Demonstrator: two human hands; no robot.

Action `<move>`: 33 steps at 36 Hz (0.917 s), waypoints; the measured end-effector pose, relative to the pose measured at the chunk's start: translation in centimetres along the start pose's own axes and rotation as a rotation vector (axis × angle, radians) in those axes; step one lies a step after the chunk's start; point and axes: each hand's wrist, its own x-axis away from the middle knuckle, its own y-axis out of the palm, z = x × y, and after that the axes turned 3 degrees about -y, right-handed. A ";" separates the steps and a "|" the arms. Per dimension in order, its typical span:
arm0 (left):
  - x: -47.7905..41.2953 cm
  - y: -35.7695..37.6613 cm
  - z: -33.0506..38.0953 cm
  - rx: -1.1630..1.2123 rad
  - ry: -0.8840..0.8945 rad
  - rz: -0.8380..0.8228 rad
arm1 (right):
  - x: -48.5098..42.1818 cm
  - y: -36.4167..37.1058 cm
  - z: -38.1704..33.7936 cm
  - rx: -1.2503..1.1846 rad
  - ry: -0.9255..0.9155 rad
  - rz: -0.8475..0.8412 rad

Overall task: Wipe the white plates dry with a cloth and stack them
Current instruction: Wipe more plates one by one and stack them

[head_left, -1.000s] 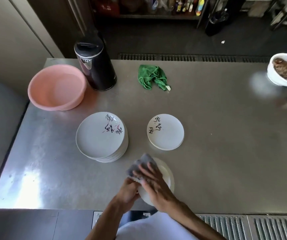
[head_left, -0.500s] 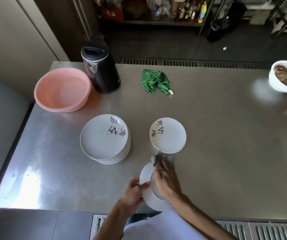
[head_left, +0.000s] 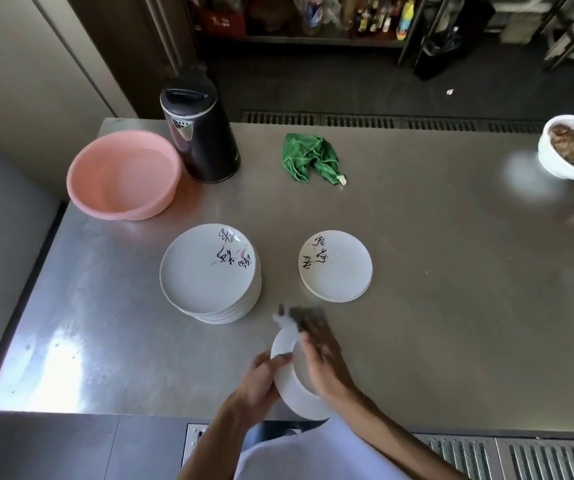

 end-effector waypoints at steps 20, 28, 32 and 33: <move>0.5 -0.3 -0.7 -0.026 -0.006 0.041 | -0.9 -0.2 0.7 0.286 0.033 -0.025; -0.1 0.9 -1.6 0.109 0.050 0.080 | -0.3 -1.3 0.1 0.188 0.055 -0.008; 0.0 0.8 -1.4 0.105 0.051 0.090 | 0.0 -2.0 -0.4 0.042 0.310 0.091; 0.1 0.6 -1.3 0.093 0.042 0.086 | 0.4 -2.1 -0.2 0.044 0.306 0.059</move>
